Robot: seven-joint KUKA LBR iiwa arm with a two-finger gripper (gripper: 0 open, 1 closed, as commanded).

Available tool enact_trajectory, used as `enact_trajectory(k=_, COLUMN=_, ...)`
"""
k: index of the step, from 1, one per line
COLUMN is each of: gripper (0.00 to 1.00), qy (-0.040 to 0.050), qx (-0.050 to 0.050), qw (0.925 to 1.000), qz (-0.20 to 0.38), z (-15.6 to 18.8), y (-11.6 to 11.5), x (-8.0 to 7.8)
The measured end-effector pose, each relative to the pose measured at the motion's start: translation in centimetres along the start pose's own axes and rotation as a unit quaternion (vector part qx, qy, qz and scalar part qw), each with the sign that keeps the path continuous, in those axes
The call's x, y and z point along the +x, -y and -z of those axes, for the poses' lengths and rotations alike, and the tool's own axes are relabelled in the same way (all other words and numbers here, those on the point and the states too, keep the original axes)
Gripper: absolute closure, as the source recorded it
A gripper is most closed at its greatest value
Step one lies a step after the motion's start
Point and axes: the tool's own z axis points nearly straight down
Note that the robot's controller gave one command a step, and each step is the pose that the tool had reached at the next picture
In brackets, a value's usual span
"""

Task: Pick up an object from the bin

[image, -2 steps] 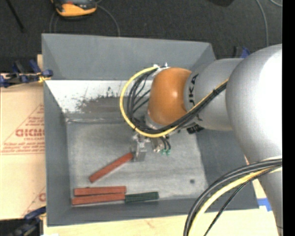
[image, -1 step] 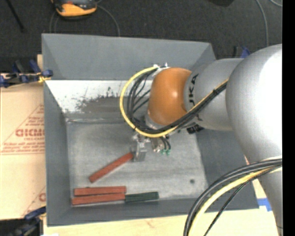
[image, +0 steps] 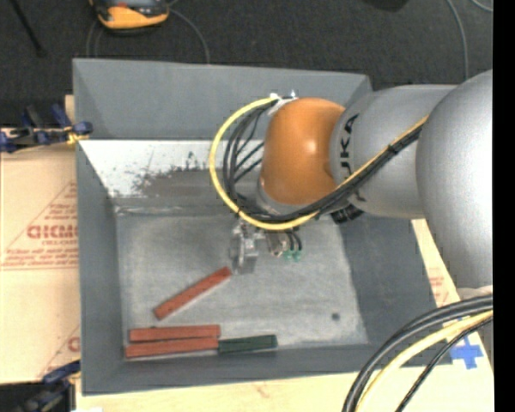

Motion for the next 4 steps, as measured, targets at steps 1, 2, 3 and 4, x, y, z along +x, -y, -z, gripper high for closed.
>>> enact_trajectory(k=1, gripper=0.00, qy=0.0046, qx=0.000, qw=0.9985, qz=-0.054, z=4.3, y=-2.4, x=-5.8)
enact_trajectory(k=2, gripper=0.00, qy=0.0043, qx=0.000, qw=0.9985, qz=-0.054, z=4.3, y=-2.3, x=-5.8)
enact_trajectory(k=3, gripper=0.00, qy=0.0068, qx=0.000, qw=0.9987, qz=-0.050, z=-1.1, y=-4.8, x=-2.7)
enact_trajectory(k=4, gripper=0.00, qy=0.0016, qx=-0.001, qw=0.9967, qz=-0.081, z=-4.2, y=-5.8, x=-0.9)
